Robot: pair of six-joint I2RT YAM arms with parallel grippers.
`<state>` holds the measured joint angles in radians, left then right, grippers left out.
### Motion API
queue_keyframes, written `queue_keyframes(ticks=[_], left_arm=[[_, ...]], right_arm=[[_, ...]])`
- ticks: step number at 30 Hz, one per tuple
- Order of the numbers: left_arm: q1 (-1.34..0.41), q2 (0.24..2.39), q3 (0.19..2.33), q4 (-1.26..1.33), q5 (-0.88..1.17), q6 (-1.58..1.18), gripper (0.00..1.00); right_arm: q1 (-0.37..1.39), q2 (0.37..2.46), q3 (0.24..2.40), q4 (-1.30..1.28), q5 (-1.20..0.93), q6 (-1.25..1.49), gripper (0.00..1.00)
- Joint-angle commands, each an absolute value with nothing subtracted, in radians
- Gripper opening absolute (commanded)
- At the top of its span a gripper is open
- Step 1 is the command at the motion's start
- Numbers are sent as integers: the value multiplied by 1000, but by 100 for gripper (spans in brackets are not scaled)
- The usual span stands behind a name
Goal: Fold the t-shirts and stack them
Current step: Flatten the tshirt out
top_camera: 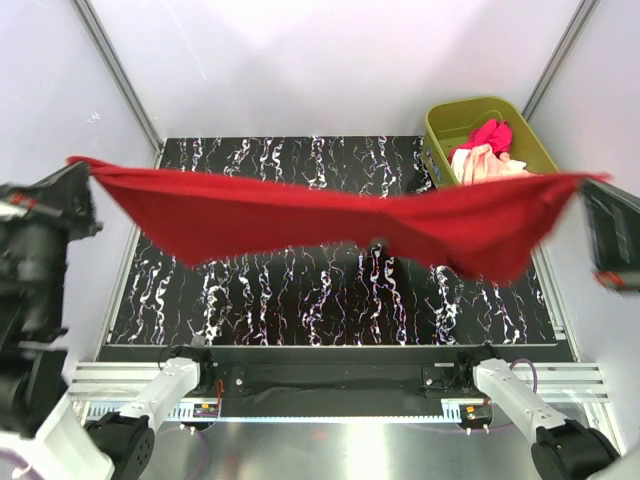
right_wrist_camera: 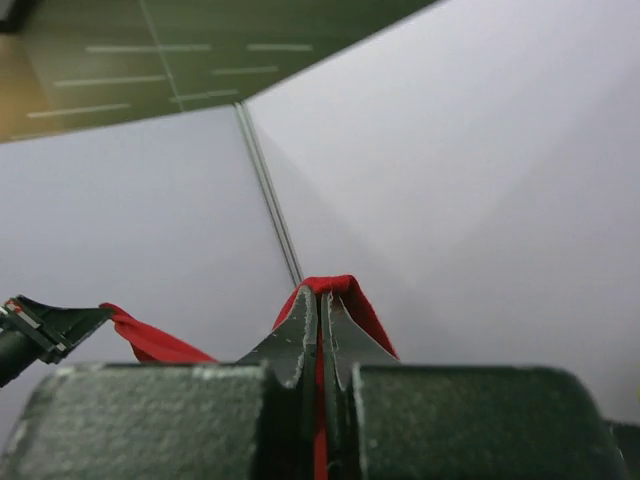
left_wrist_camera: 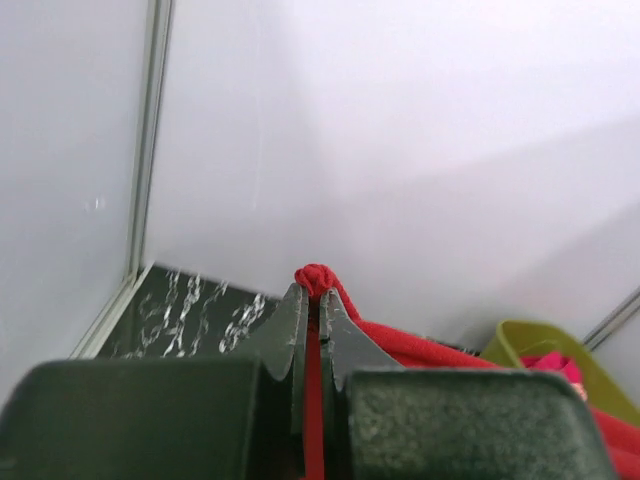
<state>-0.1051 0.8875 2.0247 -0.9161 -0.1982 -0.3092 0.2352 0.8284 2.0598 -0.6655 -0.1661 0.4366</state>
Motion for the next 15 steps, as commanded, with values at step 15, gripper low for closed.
queue_keyframes(ticks=[15], left_arm=[[-149, 1041, 1888, -652, -380, -150, 0]], right_arm=[[230, 1178, 2066, -502, -193, 396, 0]])
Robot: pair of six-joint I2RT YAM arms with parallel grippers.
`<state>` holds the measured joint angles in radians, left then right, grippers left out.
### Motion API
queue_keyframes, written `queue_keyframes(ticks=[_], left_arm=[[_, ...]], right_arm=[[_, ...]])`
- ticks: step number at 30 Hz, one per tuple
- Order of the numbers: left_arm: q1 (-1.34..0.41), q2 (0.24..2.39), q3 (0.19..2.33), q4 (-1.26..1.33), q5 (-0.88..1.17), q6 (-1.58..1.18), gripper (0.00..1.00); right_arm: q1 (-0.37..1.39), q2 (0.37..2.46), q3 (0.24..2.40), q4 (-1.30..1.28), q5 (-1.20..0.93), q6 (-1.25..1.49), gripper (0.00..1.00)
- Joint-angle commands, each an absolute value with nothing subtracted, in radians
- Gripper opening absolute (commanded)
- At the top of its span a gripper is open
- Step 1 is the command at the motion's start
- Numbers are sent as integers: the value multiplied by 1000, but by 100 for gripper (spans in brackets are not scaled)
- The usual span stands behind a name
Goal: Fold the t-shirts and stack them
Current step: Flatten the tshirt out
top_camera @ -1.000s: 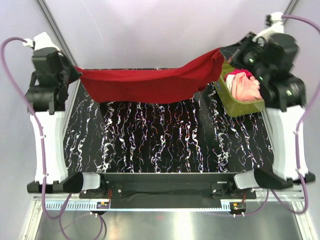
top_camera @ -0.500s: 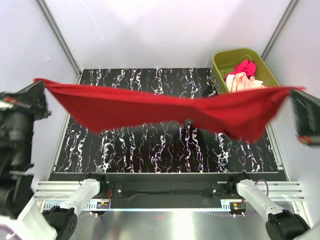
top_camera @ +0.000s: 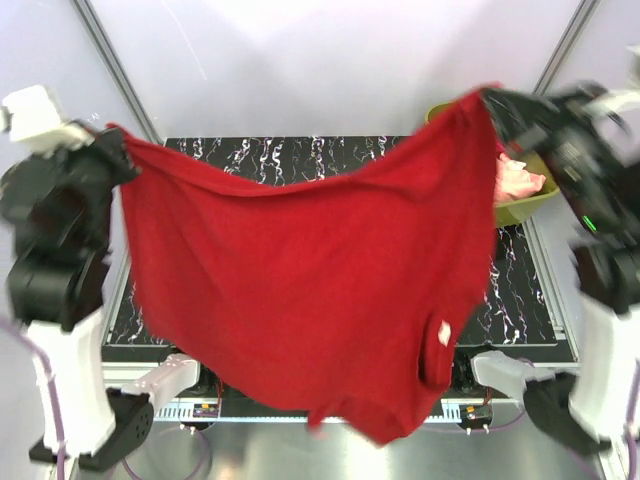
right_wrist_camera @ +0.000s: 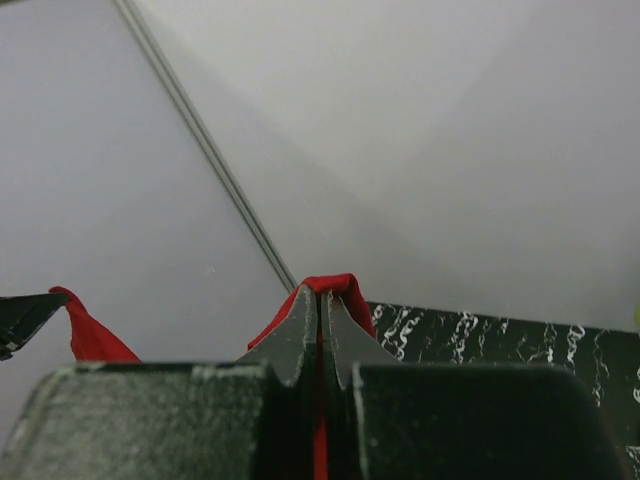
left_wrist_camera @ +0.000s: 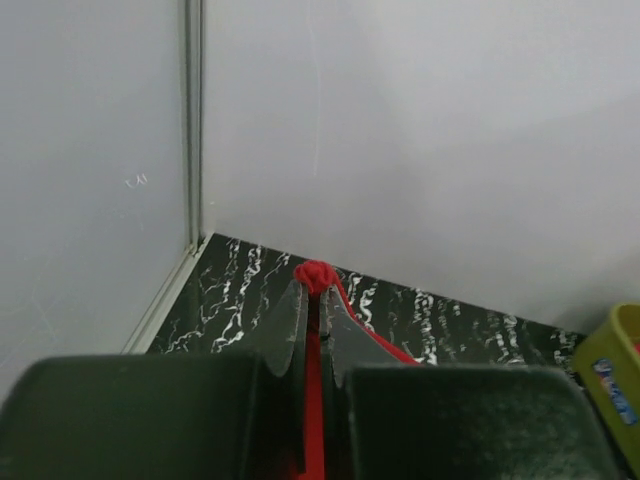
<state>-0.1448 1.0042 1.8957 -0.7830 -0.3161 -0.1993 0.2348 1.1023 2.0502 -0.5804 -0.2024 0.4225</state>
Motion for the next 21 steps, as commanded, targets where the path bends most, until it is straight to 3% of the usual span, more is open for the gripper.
queue_keyframes(ticks=[1, 10, 21], left_arm=[[-149, 1049, 1887, -620, -388, -146, 0], [-147, 1140, 1983, -572, -425, -153, 0], [-175, 987, 1991, -583, -420, -124, 1]], right_arm=[[230, 1195, 2066, -477, -186, 394, 0], [232, 1322, 2273, -572, -161, 367, 0], [232, 1120, 2261, -664, -137, 367, 0]])
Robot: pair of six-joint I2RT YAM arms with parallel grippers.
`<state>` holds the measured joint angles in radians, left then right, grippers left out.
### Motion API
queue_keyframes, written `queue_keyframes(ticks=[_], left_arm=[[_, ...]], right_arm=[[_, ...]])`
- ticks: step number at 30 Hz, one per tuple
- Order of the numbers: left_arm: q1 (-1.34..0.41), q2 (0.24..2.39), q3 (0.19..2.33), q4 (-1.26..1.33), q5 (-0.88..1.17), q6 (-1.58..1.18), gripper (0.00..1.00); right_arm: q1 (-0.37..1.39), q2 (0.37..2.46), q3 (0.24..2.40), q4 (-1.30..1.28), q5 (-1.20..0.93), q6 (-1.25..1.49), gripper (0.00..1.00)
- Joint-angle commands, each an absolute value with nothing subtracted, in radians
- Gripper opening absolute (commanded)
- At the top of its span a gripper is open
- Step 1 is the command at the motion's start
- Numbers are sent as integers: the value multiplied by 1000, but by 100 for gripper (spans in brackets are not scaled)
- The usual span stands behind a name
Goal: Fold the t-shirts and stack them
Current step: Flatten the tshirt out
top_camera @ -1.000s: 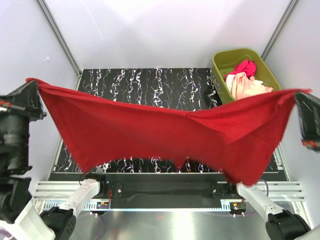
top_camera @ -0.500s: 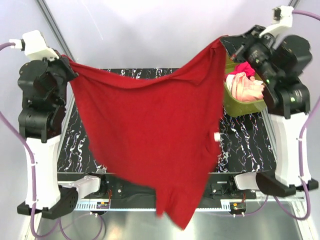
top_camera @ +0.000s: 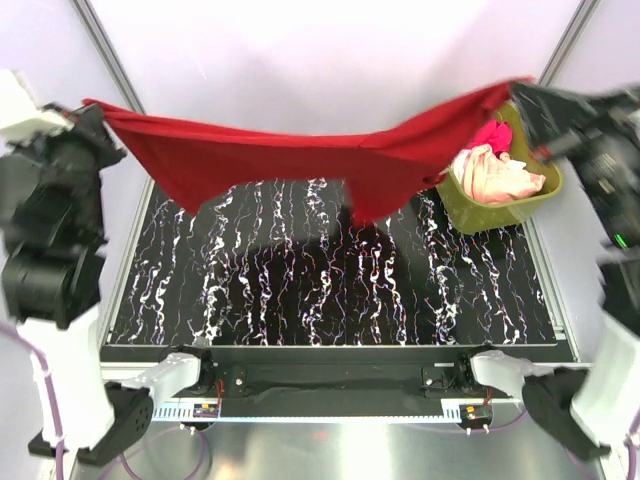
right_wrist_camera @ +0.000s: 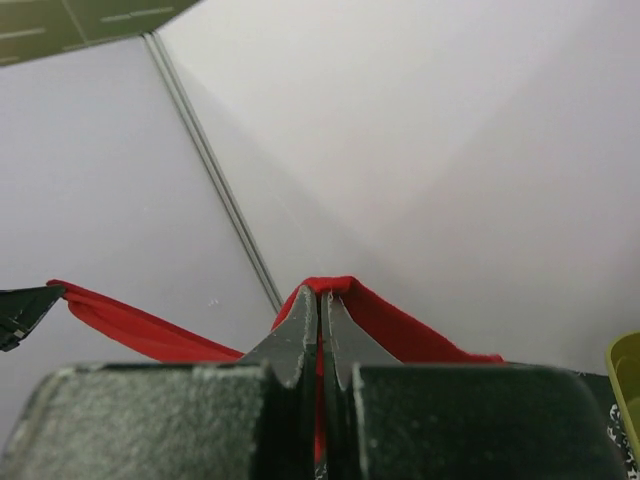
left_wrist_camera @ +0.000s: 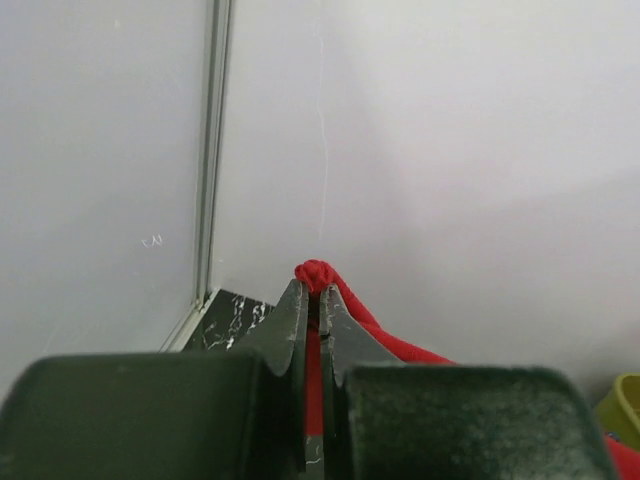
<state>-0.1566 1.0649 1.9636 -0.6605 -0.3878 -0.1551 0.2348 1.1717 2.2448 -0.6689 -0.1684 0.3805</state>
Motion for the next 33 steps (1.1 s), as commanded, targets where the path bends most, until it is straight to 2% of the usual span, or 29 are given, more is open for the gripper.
queue_keyframes(ticks=[1, 7, 14, 18, 26, 28, 33], left_arm=[[-189, 976, 2002, -589, -434, -118, 1], [-299, 876, 2080, -584, -472, -87, 1], [-342, 894, 2063, -566, -475, -72, 0], [-342, 937, 1944, -537, -517, -60, 0], [-325, 1011, 1380, -296, -669, -6, 2], [-286, 1084, 1310, -258, -677, -32, 3], [-158, 1323, 1200, -213, -589, -120, 4]], right_arm=[[230, 1109, 2273, -681, -144, 367, 0], [230, 1062, 2379, -732, -163, 393, 0], [230, 1091, 2346, -657, -199, 453, 0], [230, 1115, 2191, -545, -198, 440, 0], [232, 1281, 1841, -401, -164, 399, 0], [230, 1366, 1761, -351, -149, 393, 0], [224, 1587, 1736, -296, -140, 347, 0]])
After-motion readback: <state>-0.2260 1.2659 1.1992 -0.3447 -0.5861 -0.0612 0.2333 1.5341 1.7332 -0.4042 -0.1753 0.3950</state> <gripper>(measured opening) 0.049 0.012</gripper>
